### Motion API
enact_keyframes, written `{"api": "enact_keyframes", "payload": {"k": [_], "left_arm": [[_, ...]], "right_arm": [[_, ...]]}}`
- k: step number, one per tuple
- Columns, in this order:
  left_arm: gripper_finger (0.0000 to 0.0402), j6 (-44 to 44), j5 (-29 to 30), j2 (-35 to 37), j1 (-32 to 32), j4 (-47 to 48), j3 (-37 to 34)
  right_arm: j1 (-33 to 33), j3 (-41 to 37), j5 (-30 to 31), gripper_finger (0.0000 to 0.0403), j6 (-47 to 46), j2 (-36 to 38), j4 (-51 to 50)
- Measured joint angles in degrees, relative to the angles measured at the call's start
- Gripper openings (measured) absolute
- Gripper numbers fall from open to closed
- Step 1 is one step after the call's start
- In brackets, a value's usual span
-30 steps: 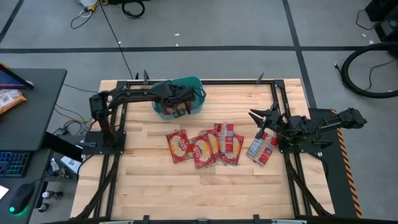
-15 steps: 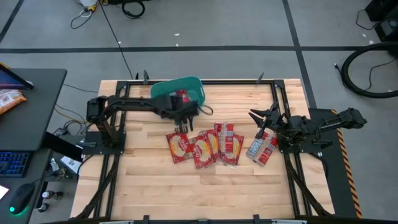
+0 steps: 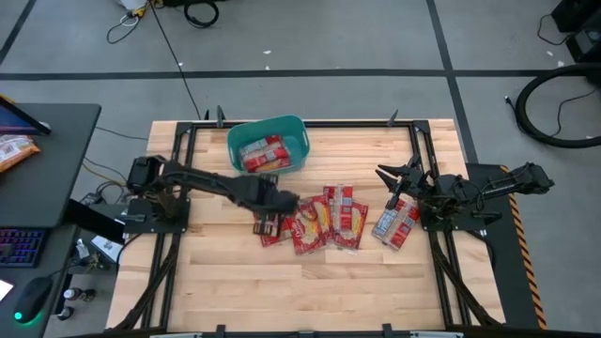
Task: Sort popcorn bags into baskets
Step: Stack the popcorn bag into the green bin
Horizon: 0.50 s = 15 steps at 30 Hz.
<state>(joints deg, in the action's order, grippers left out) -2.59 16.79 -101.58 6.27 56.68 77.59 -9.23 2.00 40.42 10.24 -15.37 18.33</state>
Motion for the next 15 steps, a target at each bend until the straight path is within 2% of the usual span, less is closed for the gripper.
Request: {"api": "enact_keyframes", "payload": {"k": [11, 15], "left_arm": [[0.0137, -8.79, 3.02, -0.02, 8.58, -5.54, -9.27], [0.0138, -10.59, 6.04, -0.02, 10.80, -6.02, -12.45]], "right_arm": [[0.00, 0.00, 0.00, 0.0080, 0.00, 0.01, 0.00], [0.00, 0.00, 0.00, 0.0080, 0.00, -0.01, 0.00]]}}
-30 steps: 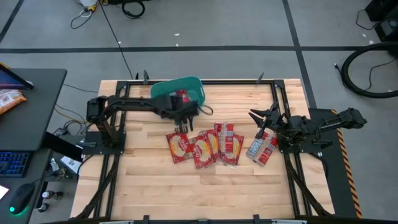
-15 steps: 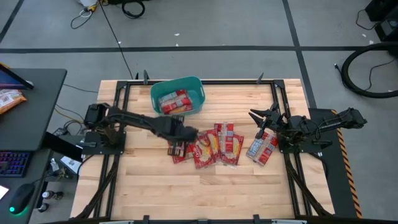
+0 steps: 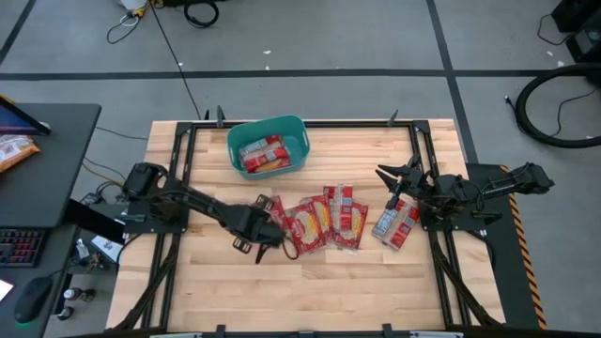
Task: Sort popcorn bags into baskets
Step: Stack the popcorn bag into the green bin
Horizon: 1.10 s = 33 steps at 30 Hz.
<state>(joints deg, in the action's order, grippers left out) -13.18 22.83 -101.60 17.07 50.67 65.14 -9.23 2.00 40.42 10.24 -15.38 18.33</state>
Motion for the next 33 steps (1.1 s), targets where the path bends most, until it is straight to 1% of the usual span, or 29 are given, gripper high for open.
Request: {"api": "enact_keyframes", "payload": {"k": [4, 7, 12, 15, 18, 21, 25, 30, 33], "left_arm": [[0.0142, -0.16, 1.02, 0.00, 1.57, -0.69, -3.46], [0.0159, -0.96, 2.13, 0.00, 2.43, -5.19, -6.59], [0.0198, -5.45, 8.36, 0.00, 3.42, -14.46, -10.72], [0.0212, -8.42, 8.73, 0.03, 3.44, -16.22, -12.21], [0.0212, -9.03, 8.76, 0.33, 3.45, -17.19, -13.60], [0.0197, -9.36, 8.68, 0.31, 3.44, -17.62, -14.25], [0.0163, -11.12, 7.02, 0.31, 3.35, -20.72, -14.79], [0.0109, -11.53, 4.91, 0.14, 3.35, -22.92, -14.81], [0.0068, -11.24, 4.13, 0.13, 3.37, -22.82, -14.83]], "right_arm": [[0.00, 0.00, 0.00, 0.0080, 0.00, 0.00, -0.02], [0.00, 0.00, 0.00, 0.0080, 0.00, 0.02, -0.02], [0.00, 0.00, 0.00, 0.0080, 0.00, 0.01, 0.00], [0.00, 0.00, 0.00, 0.0080, 0.00, 0.00, 0.00], [0.00, 0.00, 0.00, 0.0080, 0.00, 0.01, -0.01], [0.00, 0.00, 0.00, 0.0080, 0.00, 0.01, 0.00], [0.00, 0.00, 0.00, 0.0080, 0.00, 0.00, 0.00], [0.00, 0.00, 0.00, 0.0080, 0.00, 0.01, 0.00], [0.00, 0.00, 0.00, 0.0080, 0.00, 0.01, 0.00]]}}
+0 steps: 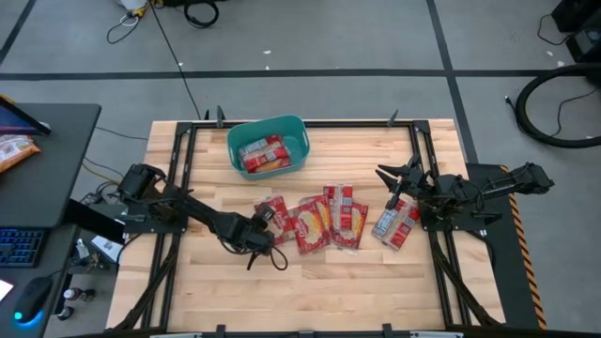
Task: Sort popcorn bags into baskets
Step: Stack the popcorn bag into the green bin
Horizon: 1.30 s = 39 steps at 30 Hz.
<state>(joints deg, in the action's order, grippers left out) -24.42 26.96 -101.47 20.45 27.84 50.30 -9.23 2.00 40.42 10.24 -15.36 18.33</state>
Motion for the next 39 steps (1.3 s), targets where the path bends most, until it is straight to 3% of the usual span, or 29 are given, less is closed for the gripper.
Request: {"api": "enact_keyframes", "payload": {"k": [5, 13, 30, 39], "left_arm": [[0.0009, 7.42, -0.92, -0.04, 0.04, -0.30, 0.00], [0.0004, 10.96, 3.22, -0.48, 0.79, 4.17, 2.76], [0.0001, 19.34, 16.80, -0.33, 0.37, 28.49, 23.95], [0.0001, 21.23, 23.00, -0.18, -3.62, 37.44, 31.35]], "right_arm": [[0.00, 0.00, 0.00, 0.0080, 0.00, -0.01, 0.00], [0.00, 0.00, 0.00, 0.0080, 0.00, -0.01, 0.00], [0.00, 0.00, 0.00, 0.0080, 0.00, 0.00, 0.00], [0.00, 0.00, 0.00, 0.0080, 0.00, 0.01, 0.00]]}}
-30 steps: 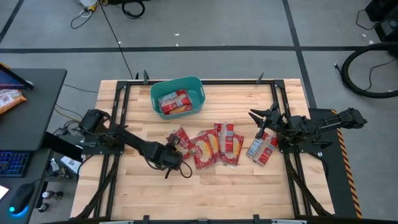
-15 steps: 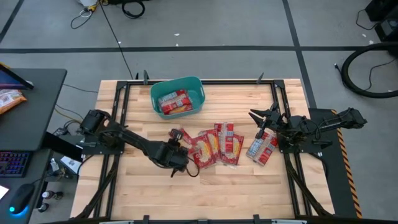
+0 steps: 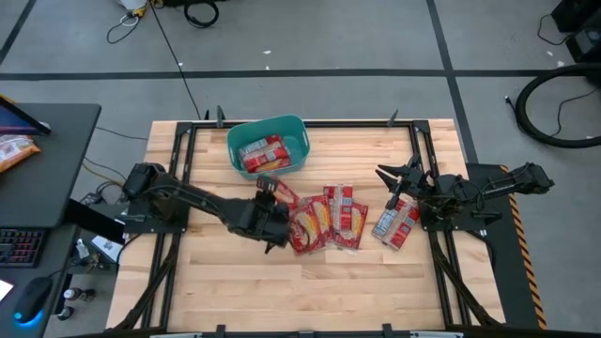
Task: Sort popcorn bags into baskets
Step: Stack the popcorn bag into the green bin
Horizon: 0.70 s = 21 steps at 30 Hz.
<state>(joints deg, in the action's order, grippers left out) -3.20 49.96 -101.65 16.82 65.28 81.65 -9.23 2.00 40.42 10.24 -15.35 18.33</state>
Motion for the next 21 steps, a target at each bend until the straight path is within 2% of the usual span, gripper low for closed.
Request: {"api": "enact_keyframes", "payload": {"k": [4, 6, 8, 12, 17, 21], "left_arm": [[0.0001, 3.25, 6.26, 0.32, -3.31, 5.16, 1.87], [0.0001, 5.95, 6.95, 0.76, -5.61, 5.87, 2.70], [0.0002, 9.24, 5.98, 1.06, -8.30, 6.55, 2.82], [0.0003, 13.12, 0.51, 1.05, -15.13, 8.24, 2.77], [0.0004, 13.04, -1.16, 0.77, -23.29, 6.71, 2.27], [0.0005, 9.65, -2.50, 0.81, -28.02, 2.89, 2.27]], "right_arm": [[0.00, 0.00, 0.00, 0.0080, 0.00, 0.00, 0.00], [0.00, 0.00, 0.00, 0.0080, 0.00, -0.02, 0.00], [0.00, 0.00, 0.00, 0.0080, 0.00, 0.00, 0.00], [0.00, 0.00, 0.00, 0.0080, 0.00, 0.00, -0.01], [0.00, 0.00, 0.00, 0.0080, 0.00, 0.00, 0.00], [0.00, 0.00, 0.00, 0.0080, 0.00, 0.00, 0.01]]}}
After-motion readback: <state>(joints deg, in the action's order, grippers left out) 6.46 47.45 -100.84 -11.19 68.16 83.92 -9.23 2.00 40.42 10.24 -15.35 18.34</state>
